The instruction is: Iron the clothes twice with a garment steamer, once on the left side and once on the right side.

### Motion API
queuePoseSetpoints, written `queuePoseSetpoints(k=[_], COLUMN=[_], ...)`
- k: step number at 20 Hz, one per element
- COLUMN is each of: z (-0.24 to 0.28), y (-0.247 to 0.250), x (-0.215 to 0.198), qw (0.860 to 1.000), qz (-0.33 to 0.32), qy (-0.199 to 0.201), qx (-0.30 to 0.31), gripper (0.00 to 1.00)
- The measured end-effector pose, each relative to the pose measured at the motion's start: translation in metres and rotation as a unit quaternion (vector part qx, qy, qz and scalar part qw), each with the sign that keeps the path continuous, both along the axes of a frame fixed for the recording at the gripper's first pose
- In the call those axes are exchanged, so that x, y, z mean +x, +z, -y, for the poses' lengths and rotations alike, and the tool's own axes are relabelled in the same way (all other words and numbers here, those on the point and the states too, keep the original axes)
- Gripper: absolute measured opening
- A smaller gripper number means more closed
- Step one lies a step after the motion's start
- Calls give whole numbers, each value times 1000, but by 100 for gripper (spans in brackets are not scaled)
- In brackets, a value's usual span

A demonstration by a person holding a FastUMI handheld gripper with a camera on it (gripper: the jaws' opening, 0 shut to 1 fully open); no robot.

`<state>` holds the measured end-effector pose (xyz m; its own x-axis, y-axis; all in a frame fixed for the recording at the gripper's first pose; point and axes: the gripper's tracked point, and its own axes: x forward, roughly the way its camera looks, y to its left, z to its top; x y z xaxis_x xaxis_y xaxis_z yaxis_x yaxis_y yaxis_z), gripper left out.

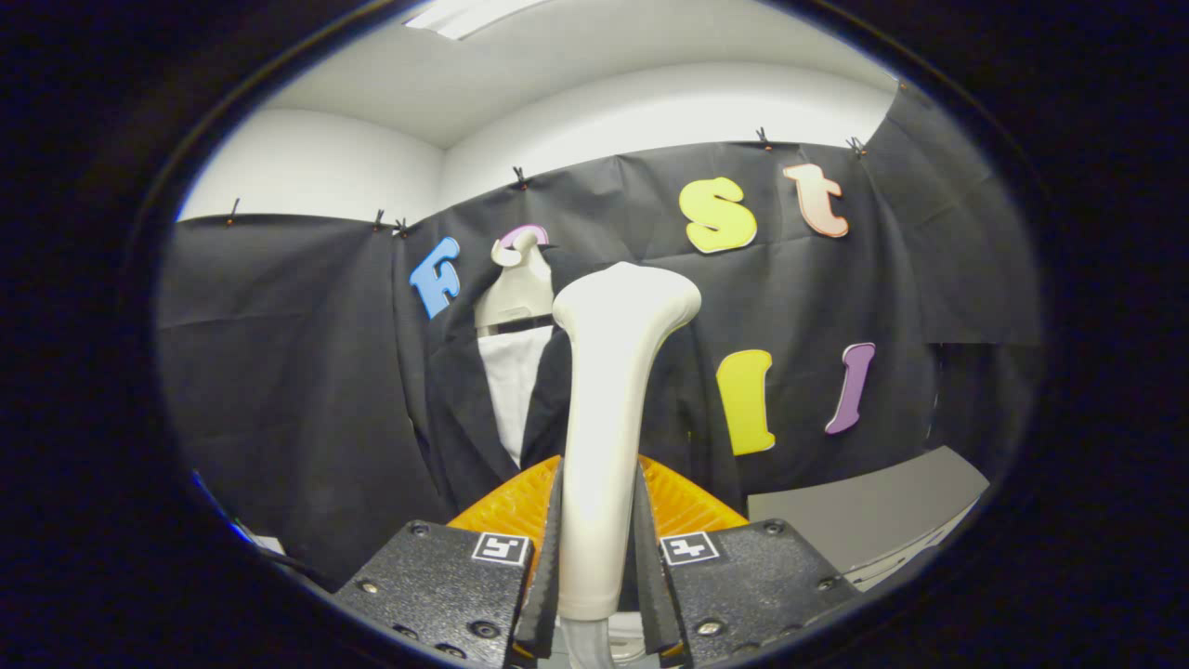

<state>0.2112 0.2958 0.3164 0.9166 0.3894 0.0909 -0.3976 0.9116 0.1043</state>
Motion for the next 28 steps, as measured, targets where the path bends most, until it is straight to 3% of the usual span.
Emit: queuePoseSetpoints(k=[5,17,28], z=[-38,-46,-43], y=[1,-41,-115], x=[18,35,32], qw=[1000,998,993], qz=[-12,-57,-112], qy=[9,-1,-14], qx=[-7,-16,-46], gripper=[38,38,38])
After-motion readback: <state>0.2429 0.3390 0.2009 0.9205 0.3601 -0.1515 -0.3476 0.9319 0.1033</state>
